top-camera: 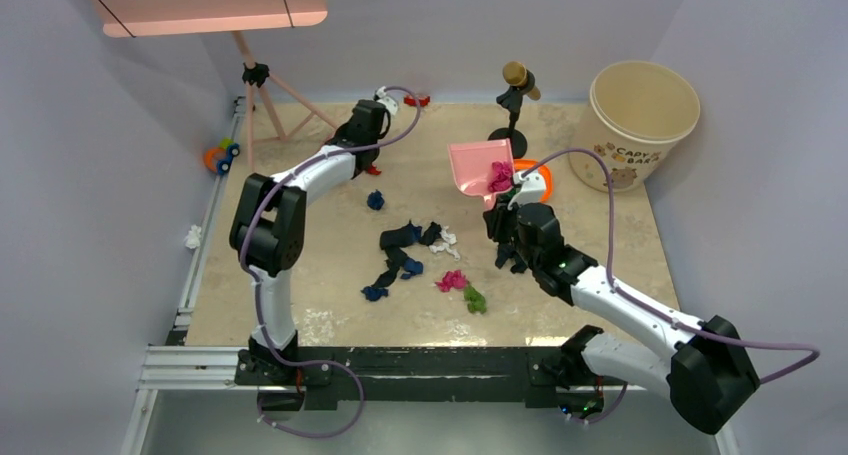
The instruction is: Sweep away the paper scraps from the table
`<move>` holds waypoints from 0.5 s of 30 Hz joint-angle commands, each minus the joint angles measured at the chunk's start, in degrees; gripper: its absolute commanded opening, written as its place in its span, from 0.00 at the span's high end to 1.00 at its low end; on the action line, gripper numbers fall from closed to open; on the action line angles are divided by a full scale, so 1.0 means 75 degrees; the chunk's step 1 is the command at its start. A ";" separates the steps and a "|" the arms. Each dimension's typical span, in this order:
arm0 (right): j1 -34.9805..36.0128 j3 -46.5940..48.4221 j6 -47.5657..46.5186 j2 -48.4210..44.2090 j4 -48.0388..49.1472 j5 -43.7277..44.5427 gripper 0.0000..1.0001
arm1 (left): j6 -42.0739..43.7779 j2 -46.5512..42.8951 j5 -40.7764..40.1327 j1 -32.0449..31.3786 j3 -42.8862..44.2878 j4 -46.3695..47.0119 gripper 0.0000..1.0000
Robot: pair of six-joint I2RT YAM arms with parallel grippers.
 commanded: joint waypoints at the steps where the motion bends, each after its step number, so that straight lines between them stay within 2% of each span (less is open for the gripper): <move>1: 0.0005 0.0077 0.0044 0.0129 0.0415 0.0246 1.00 | -0.0549 0.0073 0.1291 -0.0084 0.0772 -0.0875 1.00; 4: 0.0012 0.0086 0.0040 0.0128 0.0415 0.0267 1.00 | -0.0815 -0.0198 0.2159 -0.0169 0.0354 -0.0937 1.00; 6: 0.0009 0.0053 0.0043 0.0091 0.0426 0.0291 1.00 | -0.1011 -0.0448 0.2897 -0.0279 0.0280 -0.1398 1.00; 9: 0.0012 0.0032 0.0054 0.0031 0.0426 0.0319 1.00 | -0.1457 -0.1119 0.5106 -0.0407 -0.0023 -0.2036 1.00; 11: 0.0012 0.0032 0.0054 -0.0020 0.0418 0.0357 1.00 | -0.1772 -0.1585 0.6205 -0.0528 -0.0476 -0.2142 1.00; 15: 0.0012 -0.0027 0.0077 -0.0120 0.0425 0.0420 1.00 | -0.1501 -0.2227 0.7111 -0.1008 -0.0846 -0.2933 1.00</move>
